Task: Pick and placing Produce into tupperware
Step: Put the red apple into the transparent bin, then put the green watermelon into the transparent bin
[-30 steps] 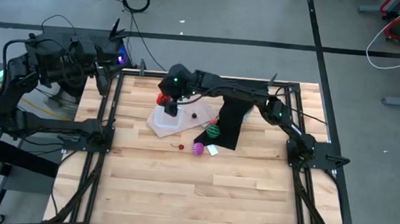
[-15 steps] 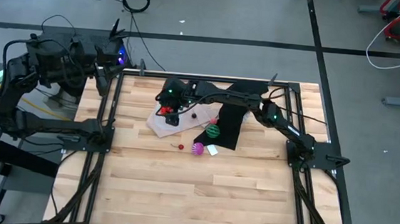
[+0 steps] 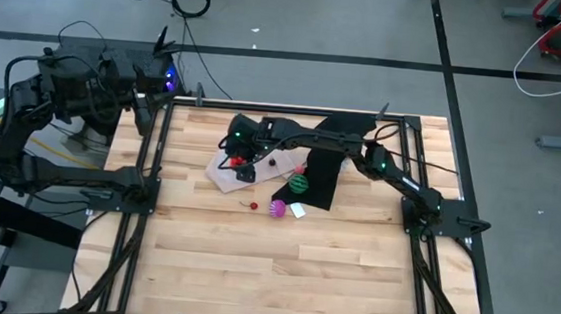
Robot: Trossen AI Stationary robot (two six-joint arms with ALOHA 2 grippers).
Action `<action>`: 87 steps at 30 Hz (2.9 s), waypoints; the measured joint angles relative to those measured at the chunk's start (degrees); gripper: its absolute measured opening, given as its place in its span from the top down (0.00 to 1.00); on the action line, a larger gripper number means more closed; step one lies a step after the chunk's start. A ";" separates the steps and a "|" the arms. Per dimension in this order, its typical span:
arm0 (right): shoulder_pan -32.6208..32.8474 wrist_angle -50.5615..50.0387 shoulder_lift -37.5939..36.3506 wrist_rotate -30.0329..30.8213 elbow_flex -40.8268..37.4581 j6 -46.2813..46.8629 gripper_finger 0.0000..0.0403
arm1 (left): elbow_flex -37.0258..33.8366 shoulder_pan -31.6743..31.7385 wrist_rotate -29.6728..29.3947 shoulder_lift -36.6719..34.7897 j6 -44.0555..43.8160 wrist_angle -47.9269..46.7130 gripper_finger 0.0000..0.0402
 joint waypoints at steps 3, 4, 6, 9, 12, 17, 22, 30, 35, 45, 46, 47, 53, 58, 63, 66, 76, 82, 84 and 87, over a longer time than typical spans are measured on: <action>0.55 0.26 -0.02 0.04 0.00 -0.65 0.27 | 0.00 0.00 0.00 0.02 0.02 -0.02 0.52; 0.72 0.31 -0.02 0.04 0.00 -0.90 0.27 | 0.00 0.00 0.02 0.02 0.00 -0.02 0.53; 0.84 0.25 0.00 0.02 0.00 -1.14 0.27 | 0.00 0.00 0.00 0.02 0.00 -0.02 0.53; 0.87 -0.27 0.00 0.02 0.00 -0.78 0.27 | 0.00 0.00 0.00 0.02 0.00 -0.04 0.53; 0.85 -1.00 0.00 0.08 0.00 -0.67 0.27 | 0.00 0.00 0.00 0.04 -0.01 -0.04 0.53; 1.02 -1.51 0.00 0.04 0.00 -0.79 0.26 | 0.00 0.00 0.00 0.04 -0.02 -0.05 0.54; 1.45 -1.82 -0.02 0.04 0.00 -1.69 0.23 | 0.00 0.00 0.00 0.04 -0.02 -0.07 0.53; 1.57 -2.13 -0.02 0.35 0.00 -1.52 0.16 | -0.02 0.00 0.00 0.04 -0.02 -0.07 0.54; 1.57 -2.13 -0.02 0.55 0.00 -1.67 0.16 | 0.00 0.02 0.00 0.04 -0.02 -0.07 0.53; 1.13 -3.80 -2.14 2.34 0.04 -1.09 0.18 | -0.02 0.02 0.00 0.04 -0.02 -0.05 0.54; 1.01 -4.01 -2.81 2.58 0.04 -0.41 0.18 | -0.02 0.02 0.01 0.04 0.00 -0.02 0.54; 0.83 -4.36 -3.32 3.02 0.05 -0.16 0.18 | -0.02 0.00 0.00 0.04 0.04 0.01 0.54; -0.53 -6.74 -7.96 3.47 0.07 0.42 0.20 | -0.02 0.02 0.02 0.07 0.00 0.09 0.53; -2.31 -13.58 -12.04 3.50 0.09 0.30 0.23 | -0.02 0.02 0.02 0.07 -0.35 0.09 0.54; -3.38 -22.80 -16.38 3.28 0.07 -0.55 0.25 | -0.02 0.02 0.00 0.07 -0.39 0.11 0.53; -3.41 -27.35 -18.67 2.60 0.09 -1.96 0.26 | -0.02 0.02 0.02 0.13 -0.39 0.40 0.53; -2.59 -32.51 -22.53 -7.65 0.07 0.28 0.26 | -0.02 0.01 3.58 1.97 -0.10 4.71 0.55; -0.10 -36.61 -24.46 -11.19 -3.50 -0.93 0.26 | -0.02 0.00 7.04 4.59 -0.05 4.80 0.54; 0.92 -36.27 -26.40 -10.30 -7.01 -2.70 0.27 | -0.04 0.00 7.51 5.56 0.13 4.79 0.54; 2.23 -33.81 -29.06 -8.32 -15.40 -3.39 0.28 | -0.04 0.01 7.54 6.49 0.55 4.81 0.55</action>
